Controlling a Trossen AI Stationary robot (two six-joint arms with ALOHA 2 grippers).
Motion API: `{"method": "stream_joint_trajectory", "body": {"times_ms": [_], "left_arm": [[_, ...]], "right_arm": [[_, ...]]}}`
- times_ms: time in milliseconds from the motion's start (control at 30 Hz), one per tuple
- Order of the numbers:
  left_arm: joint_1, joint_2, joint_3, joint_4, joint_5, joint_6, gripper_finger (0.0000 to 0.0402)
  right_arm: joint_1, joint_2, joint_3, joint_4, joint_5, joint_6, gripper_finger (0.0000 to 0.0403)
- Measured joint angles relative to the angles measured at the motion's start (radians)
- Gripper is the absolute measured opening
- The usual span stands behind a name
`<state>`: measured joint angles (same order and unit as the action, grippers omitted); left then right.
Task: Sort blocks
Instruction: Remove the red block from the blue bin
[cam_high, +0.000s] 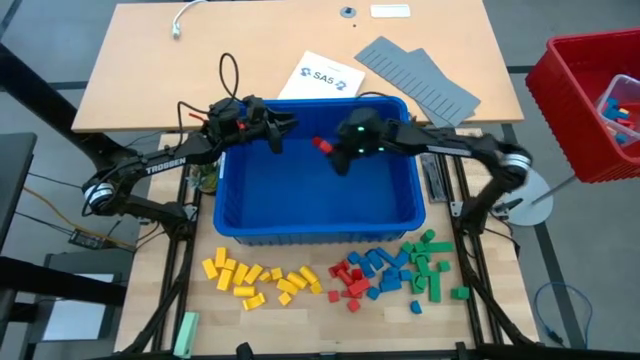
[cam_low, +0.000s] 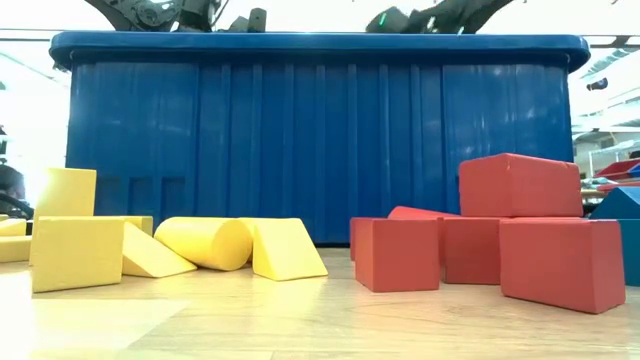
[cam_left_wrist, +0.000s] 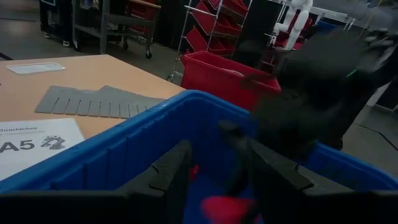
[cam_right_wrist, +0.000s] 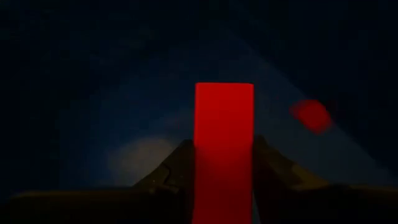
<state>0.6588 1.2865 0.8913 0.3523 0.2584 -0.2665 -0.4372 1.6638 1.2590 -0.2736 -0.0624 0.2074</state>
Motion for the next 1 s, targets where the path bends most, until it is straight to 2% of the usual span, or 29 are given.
{"method": "stream_joint_trajectory", "body": {"times_ms": [133,233,333,467,600,733,900,1000], "left_arm": [[0.000,0.000,0.000,0.000,0.000,0.000,0.0163],[0.000,0.000,0.000,0.000,0.000,0.000,0.0163],[0.000,0.000,0.000,0.000,0.000,0.000,0.0163],[0.000,0.000,0.000,0.000,0.000,0.000,0.0163],[0.000,0.000,0.000,0.000,0.000,0.000,0.0163],[0.000,0.000,0.000,0.000,0.000,0.000,0.0163],[0.000,0.000,0.000,0.000,0.000,0.000,0.0163],[0.000,0.000,0.000,0.000,0.000,0.000,0.0163]], "right_arm": [[0.077,-0.168,0.000,-0.017,-0.104,-0.026,0.0105],[0.178,-0.284,0.002,-0.036,-0.131,-0.052,0.0105],[0.311,-0.364,0.002,-0.061,-0.132,-0.058,0.0105],[0.522,-0.422,0.002,-0.092,-0.055,-0.039,0.0105],[0.723,-0.417,0.002,-0.128,0.020,0.029,0.0105],[0.877,-0.369,0.002,-0.164,0.141,0.183,0.0105],[1.007,-0.256,0.002,-0.177,0.300,0.327,0.0105],[1.042,-0.169,0.002,-0.208,0.329,0.387,0.0105]]}}
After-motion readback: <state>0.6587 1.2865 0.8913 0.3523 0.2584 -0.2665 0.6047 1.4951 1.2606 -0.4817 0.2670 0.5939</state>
